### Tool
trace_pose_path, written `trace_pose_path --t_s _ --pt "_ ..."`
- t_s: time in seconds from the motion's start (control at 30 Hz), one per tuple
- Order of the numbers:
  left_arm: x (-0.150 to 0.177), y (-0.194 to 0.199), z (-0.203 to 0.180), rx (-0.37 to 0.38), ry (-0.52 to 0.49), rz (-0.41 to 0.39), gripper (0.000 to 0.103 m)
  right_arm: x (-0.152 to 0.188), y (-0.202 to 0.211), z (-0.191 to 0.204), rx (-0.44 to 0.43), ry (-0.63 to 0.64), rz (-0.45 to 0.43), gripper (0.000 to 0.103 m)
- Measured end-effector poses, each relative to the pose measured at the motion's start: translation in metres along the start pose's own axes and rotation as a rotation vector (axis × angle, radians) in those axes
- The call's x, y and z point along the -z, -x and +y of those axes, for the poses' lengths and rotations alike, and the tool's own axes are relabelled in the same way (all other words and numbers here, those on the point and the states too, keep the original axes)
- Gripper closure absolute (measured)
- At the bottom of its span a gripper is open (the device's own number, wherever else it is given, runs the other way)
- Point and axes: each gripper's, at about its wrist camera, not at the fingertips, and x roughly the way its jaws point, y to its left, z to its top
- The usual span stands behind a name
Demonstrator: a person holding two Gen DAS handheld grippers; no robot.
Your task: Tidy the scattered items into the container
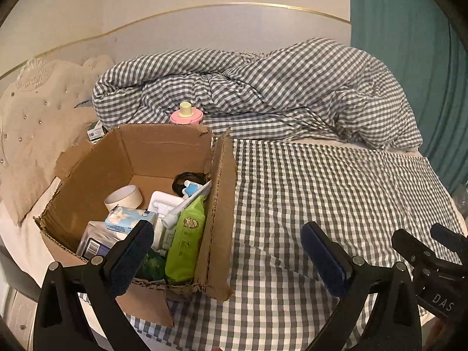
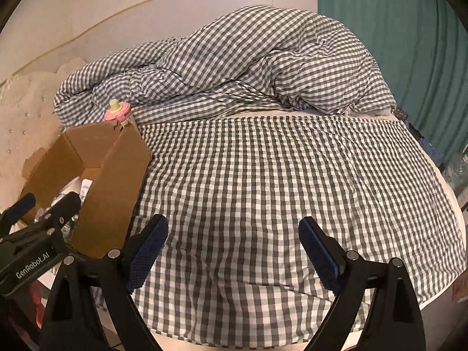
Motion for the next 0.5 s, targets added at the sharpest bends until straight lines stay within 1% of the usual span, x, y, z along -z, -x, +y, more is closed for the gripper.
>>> trace_pose_path --t_s 0.17,0.23,0.5 --pt "0.003 0.002 0.001 0.005 0.004 0.004 0.000 -0.001 0.004 0.002 0.026 0.019 -0.016 0.012" --pt "0.005 0.000 0.000 -0.007 0.001 0.012 0.000 0.000 0.003 -0.001 0.029 0.010 -0.011 0.012" --pt "0.011 -0.009 -0.001 -0.013 0.008 0.037 0.000 0.003 -0.003 -0.007 0.039 0.006 0.012 0.012"
